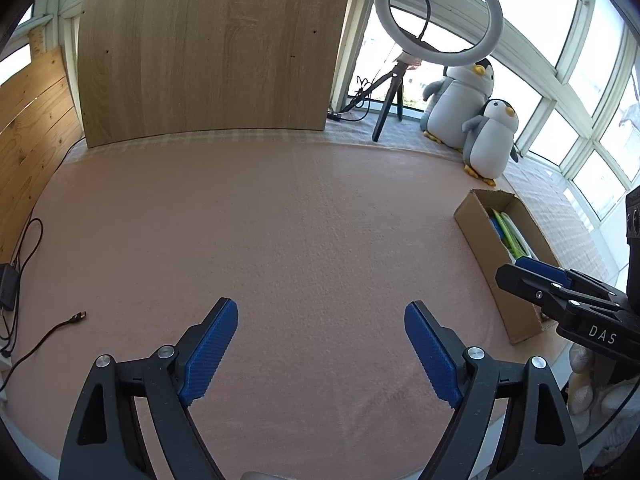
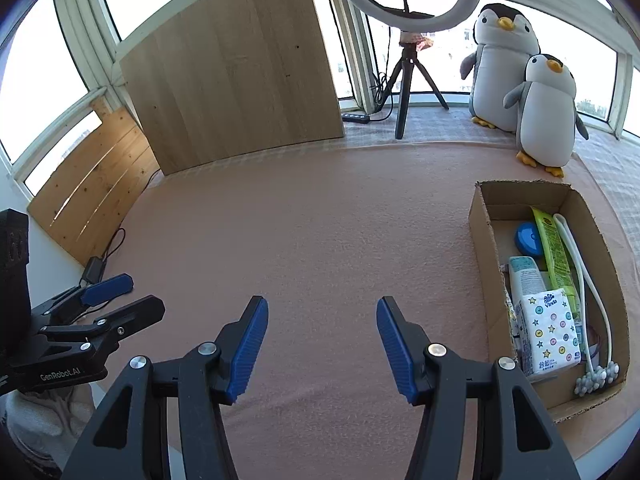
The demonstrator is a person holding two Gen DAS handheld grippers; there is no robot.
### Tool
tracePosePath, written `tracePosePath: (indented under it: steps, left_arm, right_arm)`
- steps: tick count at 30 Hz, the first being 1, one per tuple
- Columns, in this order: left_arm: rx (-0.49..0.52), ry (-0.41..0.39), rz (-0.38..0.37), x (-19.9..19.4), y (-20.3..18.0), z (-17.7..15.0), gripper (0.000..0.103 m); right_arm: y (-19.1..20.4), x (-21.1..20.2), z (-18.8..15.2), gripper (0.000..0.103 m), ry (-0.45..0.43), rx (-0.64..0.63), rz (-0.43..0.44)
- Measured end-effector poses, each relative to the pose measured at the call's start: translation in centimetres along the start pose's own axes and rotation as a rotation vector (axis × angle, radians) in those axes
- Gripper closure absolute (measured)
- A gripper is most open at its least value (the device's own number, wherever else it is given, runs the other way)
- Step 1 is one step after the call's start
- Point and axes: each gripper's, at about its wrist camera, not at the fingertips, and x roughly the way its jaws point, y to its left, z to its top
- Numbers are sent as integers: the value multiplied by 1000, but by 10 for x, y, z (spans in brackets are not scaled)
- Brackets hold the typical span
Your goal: Organize objects
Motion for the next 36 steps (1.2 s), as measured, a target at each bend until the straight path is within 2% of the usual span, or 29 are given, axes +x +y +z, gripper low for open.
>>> tracePosePath:
  steps: [20, 25, 36]
  left_arm:
    - [-35, -4, 24, -2, 18, 4, 15]
    - [-44, -12, 25, -2, 21, 5, 9]
    - [-42, -8, 31, 2, 18, 6, 9]
  right_arm:
    - [12, 12, 5, 50, 11, -8, 6]
    - [16, 15, 5, 50, 21, -14, 8]
    - [11, 17, 5, 50, 27, 0, 0]
